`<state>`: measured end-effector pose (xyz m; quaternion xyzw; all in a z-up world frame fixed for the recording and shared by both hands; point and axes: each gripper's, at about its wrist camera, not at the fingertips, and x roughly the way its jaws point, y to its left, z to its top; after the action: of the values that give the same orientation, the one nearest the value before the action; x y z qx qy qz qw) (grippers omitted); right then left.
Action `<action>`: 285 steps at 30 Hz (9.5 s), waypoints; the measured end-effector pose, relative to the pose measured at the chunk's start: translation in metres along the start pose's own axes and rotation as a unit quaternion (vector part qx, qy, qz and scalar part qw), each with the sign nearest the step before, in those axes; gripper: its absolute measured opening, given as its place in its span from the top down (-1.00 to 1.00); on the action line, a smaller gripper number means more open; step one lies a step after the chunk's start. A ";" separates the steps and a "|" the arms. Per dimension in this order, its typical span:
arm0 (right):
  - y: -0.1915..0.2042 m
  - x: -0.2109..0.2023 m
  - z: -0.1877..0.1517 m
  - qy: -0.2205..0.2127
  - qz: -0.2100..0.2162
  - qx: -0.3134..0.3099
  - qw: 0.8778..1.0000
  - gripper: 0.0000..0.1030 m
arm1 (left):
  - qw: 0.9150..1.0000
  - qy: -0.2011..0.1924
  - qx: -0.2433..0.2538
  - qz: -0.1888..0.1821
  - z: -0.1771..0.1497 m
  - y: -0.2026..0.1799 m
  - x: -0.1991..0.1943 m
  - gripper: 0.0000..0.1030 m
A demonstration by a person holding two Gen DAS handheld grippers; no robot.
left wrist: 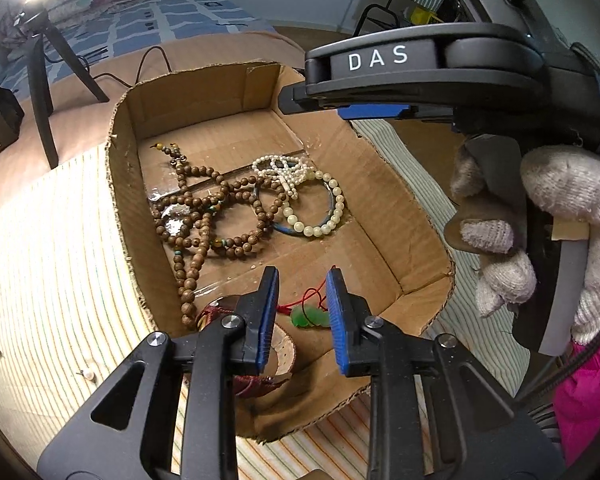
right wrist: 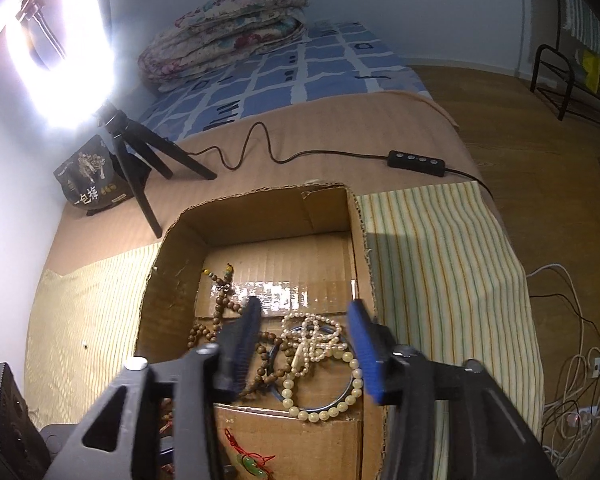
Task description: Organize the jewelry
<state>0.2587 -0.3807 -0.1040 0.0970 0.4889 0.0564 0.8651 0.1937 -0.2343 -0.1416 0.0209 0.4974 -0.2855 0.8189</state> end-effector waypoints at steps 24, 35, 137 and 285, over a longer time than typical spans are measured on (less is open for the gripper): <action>0.038 -0.037 -0.006 -0.059 -0.002 -0.037 0.998 -0.92 | 0.997 -0.053 -0.006 0.054 -0.026 0.053 -0.083 0.34; 0.091 -0.061 -0.023 -0.097 0.033 -0.078 0.992 -0.93 | 0.989 -0.066 -0.057 0.119 -0.052 0.139 -0.129 0.34; 0.222 0.028 -0.129 0.010 0.059 -0.170 0.984 0.86 | 0.986 -0.041 -0.041 0.154 -0.090 0.238 -0.096 0.82; 0.088 -0.174 -0.058 -0.185 -0.083 -0.068 0.977 -0.99 | 0.974 -0.197 0.006 0.107 -0.041 0.023 -0.196 -0.44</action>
<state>0.1190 -0.3217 0.0315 0.0057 0.3222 -0.0019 0.9466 0.1046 -0.1141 -0.0060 0.0223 0.3190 -0.1982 0.9265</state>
